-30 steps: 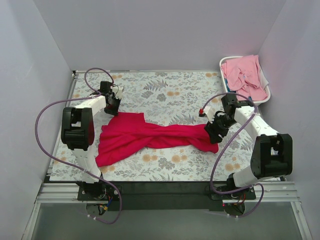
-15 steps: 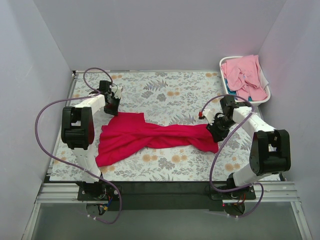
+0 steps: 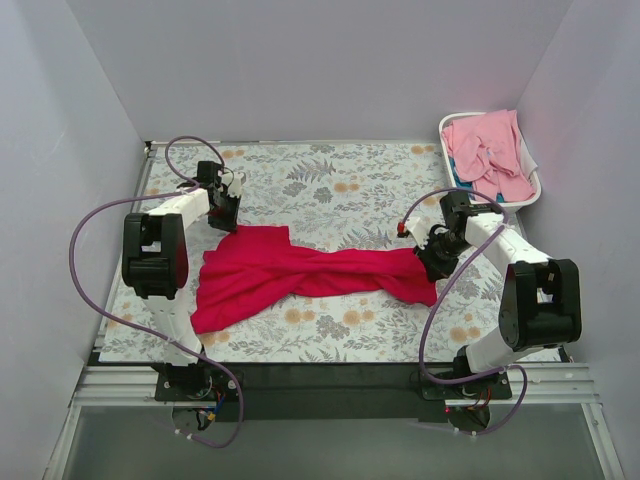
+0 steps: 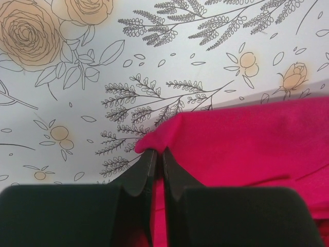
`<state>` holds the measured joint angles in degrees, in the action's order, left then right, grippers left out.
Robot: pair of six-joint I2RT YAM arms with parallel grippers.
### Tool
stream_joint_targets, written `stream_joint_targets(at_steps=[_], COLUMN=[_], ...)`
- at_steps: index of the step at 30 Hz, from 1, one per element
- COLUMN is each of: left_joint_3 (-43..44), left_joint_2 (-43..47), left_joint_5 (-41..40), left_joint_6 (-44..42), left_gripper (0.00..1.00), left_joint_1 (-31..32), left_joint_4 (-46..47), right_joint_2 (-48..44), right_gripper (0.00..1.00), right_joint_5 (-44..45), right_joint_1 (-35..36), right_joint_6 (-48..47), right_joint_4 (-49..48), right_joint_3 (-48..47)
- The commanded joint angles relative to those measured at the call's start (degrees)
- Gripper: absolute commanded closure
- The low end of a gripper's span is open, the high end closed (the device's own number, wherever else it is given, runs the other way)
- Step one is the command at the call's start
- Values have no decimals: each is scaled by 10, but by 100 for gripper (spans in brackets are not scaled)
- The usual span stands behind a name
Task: Fold and stack the t-shirts
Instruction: Flatten the tshirt out
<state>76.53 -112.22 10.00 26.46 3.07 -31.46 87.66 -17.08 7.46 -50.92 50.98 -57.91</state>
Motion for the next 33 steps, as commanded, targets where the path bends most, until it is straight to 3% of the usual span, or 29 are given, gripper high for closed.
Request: stream_joint_targets(at_steps=[1, 6, 13, 17, 22, 24, 28, 33], left_joint_3=[11, 50, 282, 395, 421, 413, 317, 317], left_joint_2=[16, 60, 90, 109, 133, 133, 176, 225], left_joint_5=[14, 28, 75, 96, 114, 116, 114, 107], left_joint_6=[8, 26, 54, 68, 84, 80, 69, 69], left_gripper=[100, 100, 100, 100, 100, 100, 100, 100], left_joint_1=[-3, -24, -112, -119, -119, -119, -119, -119], left_joint_4=[-1, -14, -93, -102, -105, -118, -81, -87], right_joint_2=[-6, -23, -20, -1, 10, 7, -22, -94], right_gripper=[99, 99, 99, 99, 99, 99, 99, 99], right_joint_5=[-12, -6, 15, 35, 28, 24, 1, -8], right_joint_1=[-3, -9, -29, -29, -29, -29, -29, -29], right_joint_6=[6, 34, 85, 110, 118, 117, 108, 94], right_joint_4=[1, -3, -11, -23, -22, -20, -16, -4], right_joint_3=[-17, -69, -284, -409, -505, -498, -450, -451])
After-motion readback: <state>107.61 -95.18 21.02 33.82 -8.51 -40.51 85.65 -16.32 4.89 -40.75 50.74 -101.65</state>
